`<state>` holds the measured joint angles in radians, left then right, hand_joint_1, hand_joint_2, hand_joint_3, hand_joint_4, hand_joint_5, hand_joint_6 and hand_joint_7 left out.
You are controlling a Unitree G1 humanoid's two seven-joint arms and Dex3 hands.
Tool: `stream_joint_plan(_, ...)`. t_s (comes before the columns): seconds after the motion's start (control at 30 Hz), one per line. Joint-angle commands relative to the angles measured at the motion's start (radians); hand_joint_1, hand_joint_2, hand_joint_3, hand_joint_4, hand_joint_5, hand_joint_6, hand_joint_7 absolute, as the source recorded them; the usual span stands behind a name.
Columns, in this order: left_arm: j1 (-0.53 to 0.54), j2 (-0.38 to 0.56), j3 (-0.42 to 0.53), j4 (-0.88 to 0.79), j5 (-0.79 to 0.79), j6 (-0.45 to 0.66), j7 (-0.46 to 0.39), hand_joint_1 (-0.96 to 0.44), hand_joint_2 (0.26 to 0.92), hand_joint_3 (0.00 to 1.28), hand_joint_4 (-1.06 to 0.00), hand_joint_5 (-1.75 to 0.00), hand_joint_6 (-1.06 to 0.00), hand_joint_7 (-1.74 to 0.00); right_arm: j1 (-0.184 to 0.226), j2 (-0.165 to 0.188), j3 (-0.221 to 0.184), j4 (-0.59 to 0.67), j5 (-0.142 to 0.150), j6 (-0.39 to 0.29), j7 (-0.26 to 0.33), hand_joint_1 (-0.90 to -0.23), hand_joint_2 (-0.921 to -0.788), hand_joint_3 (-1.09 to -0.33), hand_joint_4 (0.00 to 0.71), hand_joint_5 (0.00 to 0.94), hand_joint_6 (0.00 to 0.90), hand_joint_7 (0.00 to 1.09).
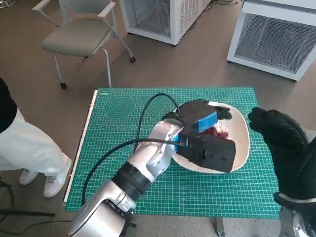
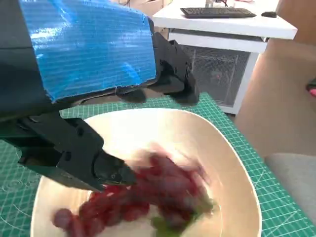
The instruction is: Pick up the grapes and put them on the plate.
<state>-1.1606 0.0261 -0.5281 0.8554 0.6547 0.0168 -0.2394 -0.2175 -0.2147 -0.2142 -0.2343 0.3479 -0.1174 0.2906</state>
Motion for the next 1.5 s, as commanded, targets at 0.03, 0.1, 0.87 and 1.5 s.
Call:
stream_joint_plan(0.03,-0.023,0.002,0.006,0.012,-0.019,-0.022,-0.025,-0.22,0.804,0.02,-0.11,0.0,-0.26,-0.05,0.01,-0.001,0.004,0.014,-0.009,0.005,-0.003,-0.547,-0.921,-0.568,0.457,0.031,0.11,0.83)
stream_joint_plan(0.1,-0.017,0.007,0.012,0.007,-0.027,-0.025,-0.029,-0.23,0.805,0.02,-0.1,0.0,-0.25,-0.04,0.009,-0.001,0.005,0.015,-0.011,0.005,-0.004,-0.547,-0.921,-0.568,0.456,0.03,0.11,0.83)
stream_joint_plan(0.87,0.19,0.112,0.369,-0.117,-0.507,-0.143,-0.213,-0.26,0.856,0.02,-0.09,-0.01,-0.28,-0.03,-0.009,0.001,0.017,0.024,-0.001,0.017,-0.003,-0.555,-0.921,-0.56,0.472,0.04,0.125,0.82)
stream_joint_plan(1.5,0.412,0.176,0.76,-0.114,-1.055,-0.143,-0.588,-0.4,0.851,0.0,-0.21,0.0,-0.32,0.0,-0.019,-0.006,0.016,0.042,0.001,0.01,0.005,-0.549,-0.921,-0.56,0.47,0.041,0.128,0.82)
